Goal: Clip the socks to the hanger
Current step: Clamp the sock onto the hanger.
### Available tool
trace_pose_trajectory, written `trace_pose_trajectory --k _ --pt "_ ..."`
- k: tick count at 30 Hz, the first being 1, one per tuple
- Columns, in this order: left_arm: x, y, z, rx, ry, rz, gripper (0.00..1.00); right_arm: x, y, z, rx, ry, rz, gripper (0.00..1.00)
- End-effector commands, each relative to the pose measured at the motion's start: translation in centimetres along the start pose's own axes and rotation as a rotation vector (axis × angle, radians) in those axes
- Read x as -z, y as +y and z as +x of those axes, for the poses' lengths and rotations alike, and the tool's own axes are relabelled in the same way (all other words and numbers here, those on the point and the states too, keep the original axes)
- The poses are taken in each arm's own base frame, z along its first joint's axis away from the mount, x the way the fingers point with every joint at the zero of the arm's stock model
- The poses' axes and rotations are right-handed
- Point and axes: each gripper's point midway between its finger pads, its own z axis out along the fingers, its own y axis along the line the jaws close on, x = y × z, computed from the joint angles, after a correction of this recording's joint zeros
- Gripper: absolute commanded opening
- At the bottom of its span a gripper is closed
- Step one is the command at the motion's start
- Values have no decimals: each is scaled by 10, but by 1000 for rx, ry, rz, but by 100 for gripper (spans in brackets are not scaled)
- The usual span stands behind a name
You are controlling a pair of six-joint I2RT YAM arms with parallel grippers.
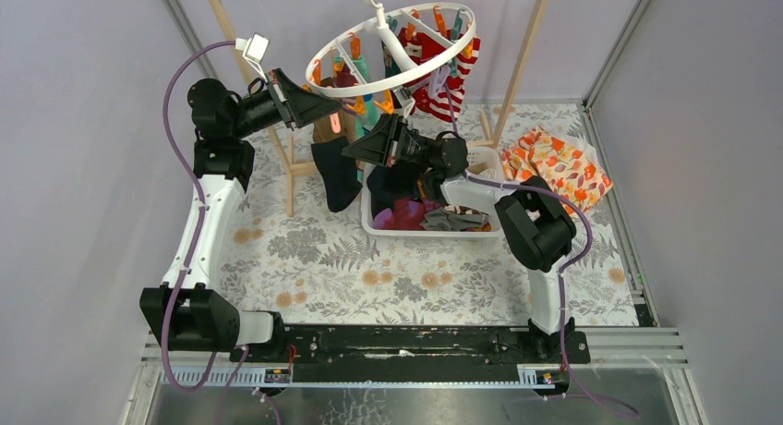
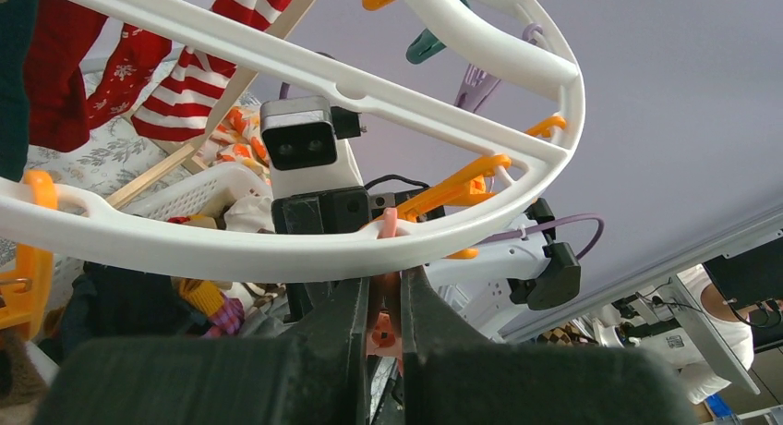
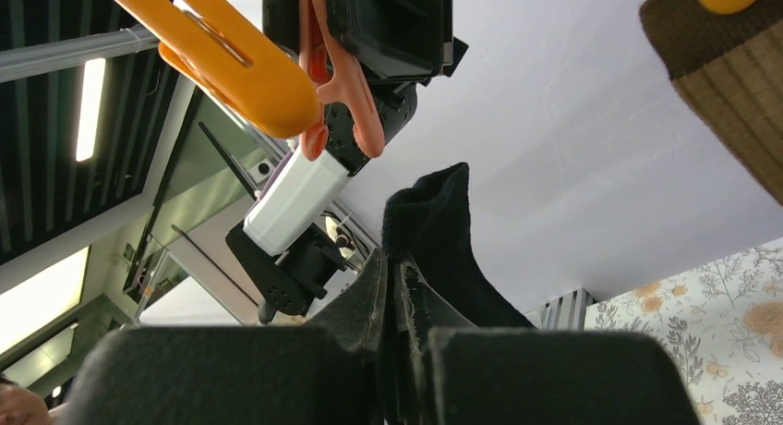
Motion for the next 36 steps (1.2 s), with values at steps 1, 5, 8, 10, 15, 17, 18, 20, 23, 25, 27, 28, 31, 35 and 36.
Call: trace_pose_trajectory --k 1,5,8,10,15,17,18,20,23,25,27,28,31,35,36 --pt "5 -22 16 -34 76 85 0 -5 42 -23 150 -50 -134 0" --pt "5 -22 17 -27 79 91 0 -7 47 -29 167 -56 -146 0" --pt "5 -23 17 -29 78 92 0 -7 50 -32 175 -57 -152 0" --pt "5 -22 18 -28 79 91 0 -7 54 -34 184 -54 -158 0" --pt "5 -25 16 -28 78 102 0 -7 56 -36 186 -57 -160 0" --pt "5 -26 17 -30 79 107 0 -6 56 -37 185 -59 -158 0" --pt "6 -27 17 -31 79 109 0 -6 56 -37 184 -57 -159 0" --pt "6 -28 16 -34 82 113 0 -6 56 -34 180 -40 -158 0" --pt "6 -30 15 -39 83 117 0 -3 57 -25 177 7 -154 0" --pt "5 -32 13 -45 82 120 0 -2 59 -19 174 40 -153 0" --pt "5 -33 10 -51 78 123 0 1 61 -14 172 61 -148 0" --pt "4 -33 10 -51 78 123 0 2 61 -12 173 70 -147 0" --pt "4 -32 9 -45 75 121 0 1 67 -12 182 73 -153 0" --pt "5 -29 13 -35 79 119 0 -2 70 -17 188 60 -165 0" --pt "5 -29 14 -37 80 120 0 -3 71 -19 188 56 -168 0"
